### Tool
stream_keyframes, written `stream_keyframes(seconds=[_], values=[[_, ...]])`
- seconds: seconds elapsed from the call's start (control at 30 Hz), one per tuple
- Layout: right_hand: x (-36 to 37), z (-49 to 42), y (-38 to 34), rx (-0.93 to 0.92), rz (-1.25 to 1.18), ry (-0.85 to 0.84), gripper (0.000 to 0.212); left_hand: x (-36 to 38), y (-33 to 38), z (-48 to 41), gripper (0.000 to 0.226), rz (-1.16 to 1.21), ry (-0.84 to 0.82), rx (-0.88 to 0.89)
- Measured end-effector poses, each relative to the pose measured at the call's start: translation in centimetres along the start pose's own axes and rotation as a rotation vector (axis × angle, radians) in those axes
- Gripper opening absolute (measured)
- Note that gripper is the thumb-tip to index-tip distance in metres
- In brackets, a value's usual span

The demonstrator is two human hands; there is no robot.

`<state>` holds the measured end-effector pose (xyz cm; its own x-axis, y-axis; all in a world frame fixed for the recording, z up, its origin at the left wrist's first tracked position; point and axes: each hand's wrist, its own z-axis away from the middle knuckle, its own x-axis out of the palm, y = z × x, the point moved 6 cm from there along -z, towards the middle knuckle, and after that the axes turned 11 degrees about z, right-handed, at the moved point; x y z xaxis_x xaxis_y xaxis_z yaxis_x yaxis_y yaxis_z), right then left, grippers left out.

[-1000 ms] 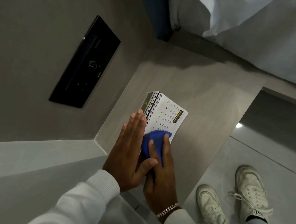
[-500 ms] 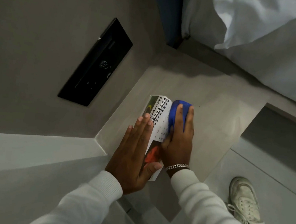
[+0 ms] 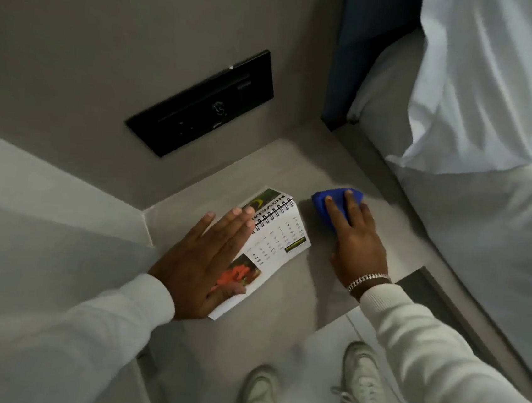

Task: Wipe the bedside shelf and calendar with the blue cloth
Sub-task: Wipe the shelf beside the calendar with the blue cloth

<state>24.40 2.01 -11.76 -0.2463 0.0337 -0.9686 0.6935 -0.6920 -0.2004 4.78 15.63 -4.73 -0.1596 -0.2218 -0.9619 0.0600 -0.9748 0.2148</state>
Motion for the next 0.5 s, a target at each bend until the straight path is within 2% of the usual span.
stream_keyframes(seconds=[0.07, 0.17, 0.37, 0.43, 0.5], values=[[0.8, -1.5, -0.7, -0.151, 0.123, -0.052, 0.073, 0.1, 0.0, 0.0, 0.082, -0.028, 0.003, -0.022], [3.1, -2.0, -1.4, -0.274, 0.248, -0.215, 0.067, 0.3, 0.0, -0.2, 0.082, -0.084, -0.009, -0.059], [3.9, 2.1, 1.9, -0.276, 0.253, -0.278, 0.075, -0.1, 0.8, 0.1, 0.083, -0.123, 0.013, -0.163], [4.2, 3.8, 3.1, -0.287, 0.276, -0.276, 0.078, -0.3, 1.2, 0.6, 0.080, -0.063, 0.097, -0.272], [4.6, 4.6, 3.5, -0.298, 0.312, -0.296, 0.082, -0.4, 1.5, 2.2, 0.078, 0.073, 0.247, -0.429]])
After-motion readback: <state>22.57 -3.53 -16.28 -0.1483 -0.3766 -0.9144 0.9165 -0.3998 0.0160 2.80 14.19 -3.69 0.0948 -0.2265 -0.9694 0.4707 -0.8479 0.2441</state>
